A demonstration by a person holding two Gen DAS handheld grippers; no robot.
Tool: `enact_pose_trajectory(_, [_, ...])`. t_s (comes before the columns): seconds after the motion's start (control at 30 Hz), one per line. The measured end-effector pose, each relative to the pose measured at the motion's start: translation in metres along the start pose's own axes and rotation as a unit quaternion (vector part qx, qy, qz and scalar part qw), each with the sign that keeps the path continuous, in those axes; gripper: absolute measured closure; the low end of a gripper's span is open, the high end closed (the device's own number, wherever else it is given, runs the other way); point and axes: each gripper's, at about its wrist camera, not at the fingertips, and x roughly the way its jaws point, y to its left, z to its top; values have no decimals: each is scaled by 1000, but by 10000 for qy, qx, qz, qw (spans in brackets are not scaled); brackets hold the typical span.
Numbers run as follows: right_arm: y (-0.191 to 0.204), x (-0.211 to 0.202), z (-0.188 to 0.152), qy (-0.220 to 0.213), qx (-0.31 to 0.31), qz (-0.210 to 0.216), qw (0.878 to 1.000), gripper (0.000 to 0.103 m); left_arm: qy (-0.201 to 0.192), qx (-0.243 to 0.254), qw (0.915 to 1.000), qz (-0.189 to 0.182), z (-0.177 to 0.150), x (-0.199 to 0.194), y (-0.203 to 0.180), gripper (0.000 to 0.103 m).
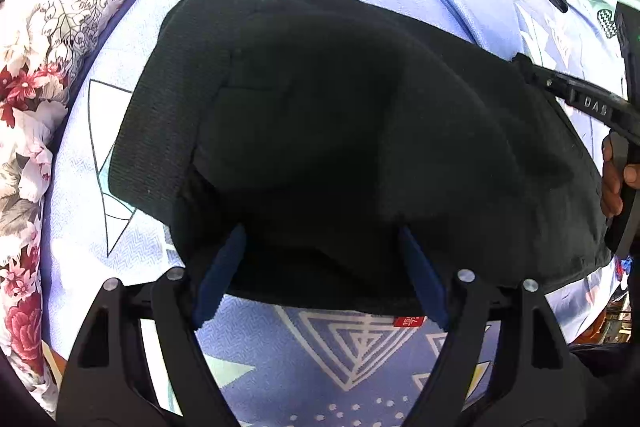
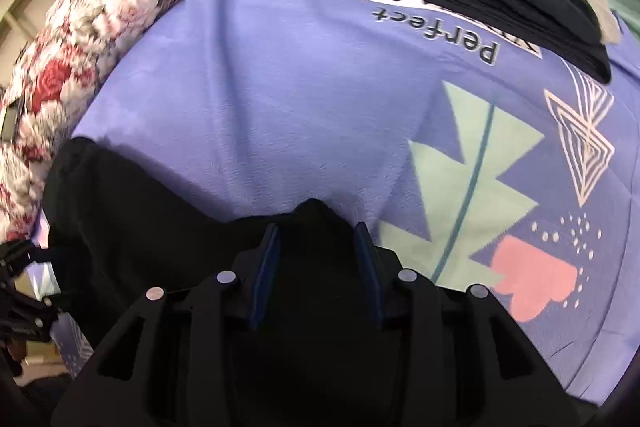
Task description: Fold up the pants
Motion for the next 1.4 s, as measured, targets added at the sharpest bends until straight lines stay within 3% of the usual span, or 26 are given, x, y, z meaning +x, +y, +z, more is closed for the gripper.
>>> enact_pose_trajectory(0.07, [3,1,-1,32,-104,26,9999,74,7,-26,10000,-31,1,0,3,23])
enact_pose_trajectory(0.1, [3,2,0,32,-144,-50,9999,93,6,-39,10000,-34,2,0,4,23])
enact_pose_trajectory(0.13, [2,1,0,26,-153,-114,9998,99,5,-52,10000,-29,2,1,4,23])
enact_pose_trajectory(0.23, [2,-18,6,-546,-113,-509,9971,101,-12,-54,10000,9,6,4,0,24])
enact_pose_trajectory(0.43, [17,6,3,-446,-445,-1002,9930,101,-60,199,9995,227,2,9,-4,24])
enact_pose_trajectory(0.5, [5,-2,5,-401,-72,-660,9970,95,-43,175,9996,208,4,6,-3,24])
enact_pose_trajectory(0.6, [-29,-34,-3,-684,878,-358,9931,71,-12,232,9996,143,8,-7,-3,24])
enact_pose_trajectory(0.67, [-45,-51,-16,-758,1244,-150,9892,70,-162,322,9993,110,9,-21,-4,23])
enact_pose_trajectory(0.73, [-55,-62,-36,-707,1258,-253,9892,70,-390,450,9982,73,15,-35,-8,20])
enact_pose_trajectory(0.8, [-68,-69,-64,-571,1374,-445,9879,70,-684,543,9959,216,24,-43,-13,17])
enact_pose_trajectory(0.87, [-79,-71,-85,-530,1694,-295,9837,70,-861,487,9942,412,37,-42,-16,17])
enact_pose_trajectory(0.97, [-101,-72,-124,-450,2257,-77,9731,70,-844,172,9948,542,55,-30,-10,17])
enact_pose_trajectory(1.03, [-121,-79,-144,-434,2494,-218,9672,70,-743,34,9945,735,60,-17,-4,17])
enact_pose_trajectory(1.17, [-179,-105,-195,-822,3257,-473,9407,71,-557,-104,9900,1291,61,7,13,17])
enact_pose_trajectory(1.2, [-196,-114,-209,-958,3472,-670,9305,78,-532,-146,9895,1337,61,10,17,16])
enact_pose_trajectory(1.3, [-219,-136,-233,-1042,3898,-1385,9044,77,-532,-226,9893,1341,62,8,16,17])
enact_pose_trajectory(1.4, [-222,-155,-244,-1321,4000,-892,9025,76,-700,67,9905,1179,59,-8,4,17])
